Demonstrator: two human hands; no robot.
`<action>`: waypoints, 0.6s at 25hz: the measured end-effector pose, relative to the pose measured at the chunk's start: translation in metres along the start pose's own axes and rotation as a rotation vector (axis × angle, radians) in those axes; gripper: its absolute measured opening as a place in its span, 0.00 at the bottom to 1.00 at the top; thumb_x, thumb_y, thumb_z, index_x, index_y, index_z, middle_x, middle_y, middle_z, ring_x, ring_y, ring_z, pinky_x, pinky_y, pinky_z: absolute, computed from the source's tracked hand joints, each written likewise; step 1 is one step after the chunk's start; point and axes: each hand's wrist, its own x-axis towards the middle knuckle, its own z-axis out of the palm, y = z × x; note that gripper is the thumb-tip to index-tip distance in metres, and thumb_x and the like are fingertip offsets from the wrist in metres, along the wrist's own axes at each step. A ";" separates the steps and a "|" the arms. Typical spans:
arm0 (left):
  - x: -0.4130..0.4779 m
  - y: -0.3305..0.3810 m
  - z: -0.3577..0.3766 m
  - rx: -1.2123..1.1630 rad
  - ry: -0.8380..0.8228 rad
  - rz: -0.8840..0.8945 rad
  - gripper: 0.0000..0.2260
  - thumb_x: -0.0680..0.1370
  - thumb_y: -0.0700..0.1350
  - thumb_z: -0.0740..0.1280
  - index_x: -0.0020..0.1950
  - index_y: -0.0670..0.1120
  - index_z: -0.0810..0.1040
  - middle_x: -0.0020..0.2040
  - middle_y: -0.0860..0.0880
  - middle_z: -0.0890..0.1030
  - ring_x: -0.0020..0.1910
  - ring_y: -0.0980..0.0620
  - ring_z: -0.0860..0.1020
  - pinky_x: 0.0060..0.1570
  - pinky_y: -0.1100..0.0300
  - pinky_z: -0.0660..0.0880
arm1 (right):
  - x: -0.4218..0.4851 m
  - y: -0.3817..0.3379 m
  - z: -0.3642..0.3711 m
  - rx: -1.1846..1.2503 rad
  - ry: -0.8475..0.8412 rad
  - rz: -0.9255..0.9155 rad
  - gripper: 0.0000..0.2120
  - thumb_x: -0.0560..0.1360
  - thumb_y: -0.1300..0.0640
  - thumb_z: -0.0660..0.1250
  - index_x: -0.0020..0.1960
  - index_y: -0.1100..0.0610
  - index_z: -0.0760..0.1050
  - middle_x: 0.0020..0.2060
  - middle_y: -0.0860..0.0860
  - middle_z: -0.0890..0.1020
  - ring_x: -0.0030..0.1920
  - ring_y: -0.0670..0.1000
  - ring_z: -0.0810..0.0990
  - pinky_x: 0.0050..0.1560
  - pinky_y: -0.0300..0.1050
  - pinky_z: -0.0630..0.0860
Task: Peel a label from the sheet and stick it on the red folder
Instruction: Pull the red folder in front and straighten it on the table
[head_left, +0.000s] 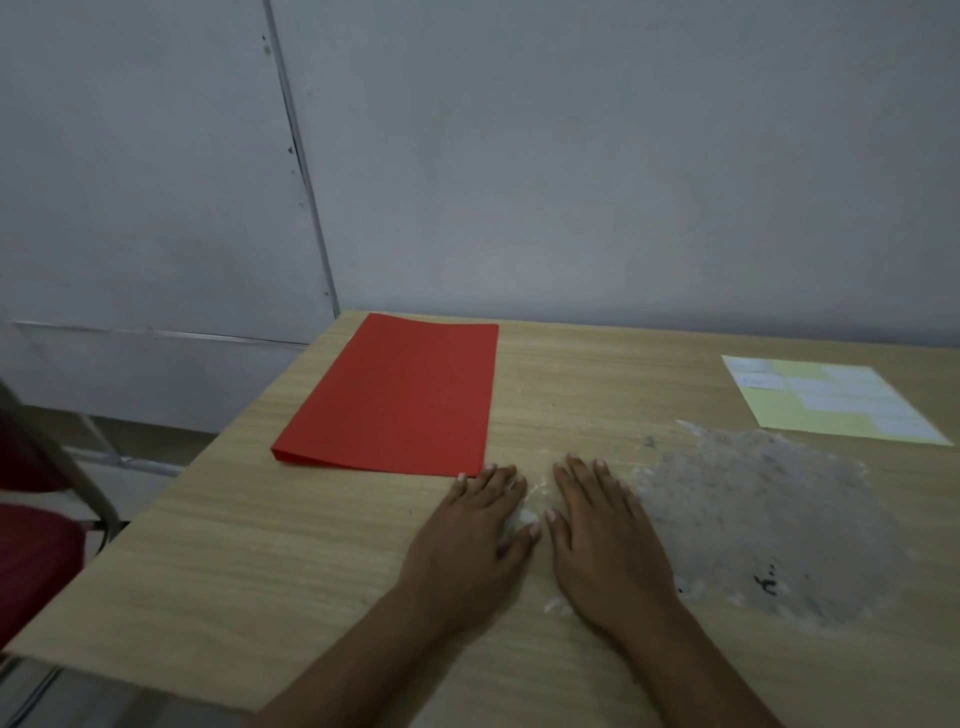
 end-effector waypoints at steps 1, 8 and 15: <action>0.000 0.001 0.000 0.006 -0.004 0.003 0.28 0.81 0.62 0.47 0.79 0.52 0.56 0.79 0.54 0.56 0.78 0.60 0.48 0.76 0.60 0.42 | 0.000 0.000 0.000 -0.002 -0.008 -0.001 0.28 0.81 0.43 0.44 0.80 0.48 0.48 0.80 0.45 0.48 0.80 0.48 0.42 0.75 0.44 0.39; -0.002 0.003 -0.003 0.039 -0.018 0.014 0.27 0.82 0.60 0.47 0.79 0.52 0.54 0.80 0.53 0.54 0.78 0.58 0.47 0.77 0.57 0.44 | -0.001 0.000 0.002 -0.001 -0.015 -0.005 0.28 0.81 0.43 0.44 0.80 0.48 0.46 0.80 0.45 0.47 0.79 0.48 0.41 0.76 0.45 0.39; 0.000 0.004 -0.005 -0.004 0.006 0.023 0.26 0.82 0.59 0.52 0.78 0.51 0.58 0.79 0.53 0.57 0.78 0.58 0.50 0.77 0.58 0.44 | 0.002 -0.002 0.002 -0.010 -0.031 0.009 0.28 0.81 0.44 0.45 0.80 0.49 0.50 0.80 0.47 0.50 0.80 0.49 0.45 0.77 0.47 0.43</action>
